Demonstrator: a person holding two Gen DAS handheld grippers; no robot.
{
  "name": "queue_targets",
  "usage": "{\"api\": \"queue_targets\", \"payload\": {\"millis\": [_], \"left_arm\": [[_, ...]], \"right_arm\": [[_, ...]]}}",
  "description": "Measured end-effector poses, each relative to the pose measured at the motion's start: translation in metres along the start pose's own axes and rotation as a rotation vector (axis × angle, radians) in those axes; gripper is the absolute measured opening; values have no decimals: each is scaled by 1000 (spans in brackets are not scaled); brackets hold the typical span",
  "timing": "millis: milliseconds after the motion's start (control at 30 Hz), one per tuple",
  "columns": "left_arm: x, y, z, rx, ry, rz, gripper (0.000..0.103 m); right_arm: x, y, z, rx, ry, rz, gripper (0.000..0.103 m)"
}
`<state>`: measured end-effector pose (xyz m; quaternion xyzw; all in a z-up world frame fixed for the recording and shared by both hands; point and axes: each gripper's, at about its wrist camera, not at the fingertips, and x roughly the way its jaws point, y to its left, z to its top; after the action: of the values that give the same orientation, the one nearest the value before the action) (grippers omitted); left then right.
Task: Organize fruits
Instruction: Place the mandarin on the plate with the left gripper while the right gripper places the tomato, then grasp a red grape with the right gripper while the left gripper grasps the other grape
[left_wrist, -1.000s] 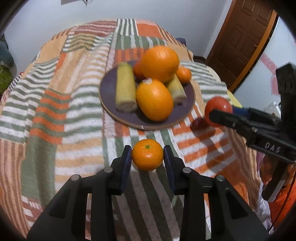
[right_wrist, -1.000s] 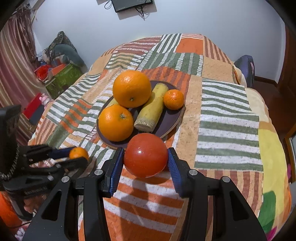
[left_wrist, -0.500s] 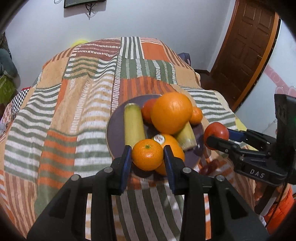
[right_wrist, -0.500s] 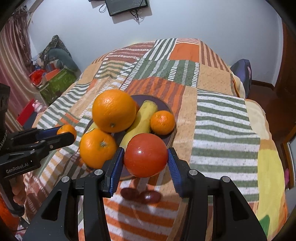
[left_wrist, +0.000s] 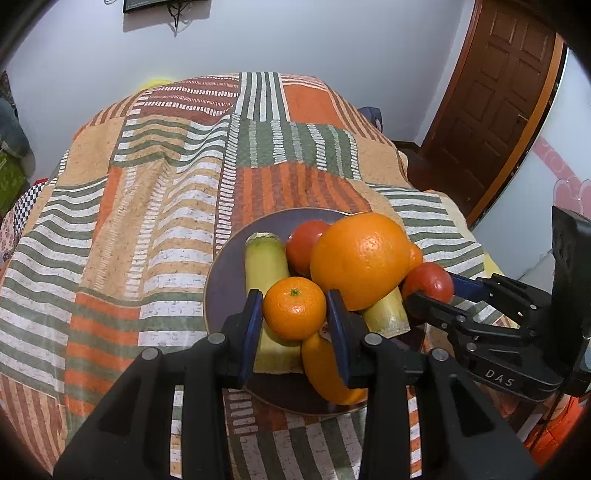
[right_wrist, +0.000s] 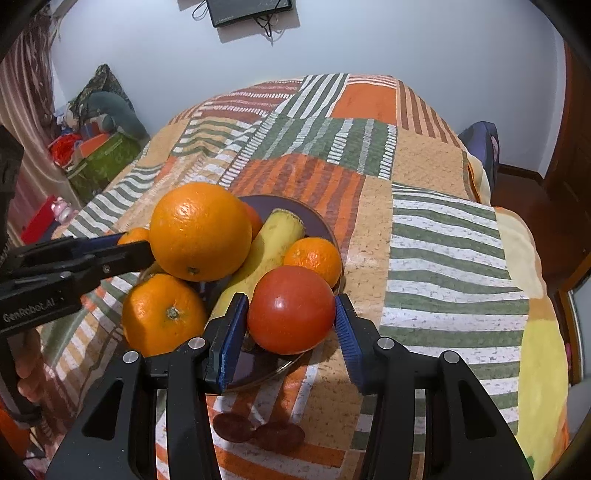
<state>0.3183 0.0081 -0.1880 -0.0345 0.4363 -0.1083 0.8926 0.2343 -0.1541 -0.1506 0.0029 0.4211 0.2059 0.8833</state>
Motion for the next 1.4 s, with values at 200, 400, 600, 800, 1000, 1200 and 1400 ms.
{"api": "queue_targets", "payload": {"millis": [200, 400, 600, 800, 1000, 1200, 1400], "left_arm": [[5, 7, -4, -32, 21, -8, 35], [4, 9, -4, -52, 34, -2, 43], [-7, 8, -6, -57, 20, -4, 48], [-28, 2, -12, -40, -4, 0, 48], [-45, -10, -22, -16, -21, 19, 58], [-51, -23, -37, -7, 14, -2, 67], [-46, -34, -51, 3, 66, -24, 67]], "right_arm": [[2, -2, 0, 4, 12, 10, 45], [0, 0, 1, 1, 15, 10, 48], [-10, 2, 3, -15, -7, -11, 53], [-28, 2, 2, -30, -33, -31, 60], [-39, 2, -11, -50, -29, -66, 65], [-49, 0, -31, -77, -1, -65, 65], [-40, -10, -47, -26, 61, -38, 65]]}}
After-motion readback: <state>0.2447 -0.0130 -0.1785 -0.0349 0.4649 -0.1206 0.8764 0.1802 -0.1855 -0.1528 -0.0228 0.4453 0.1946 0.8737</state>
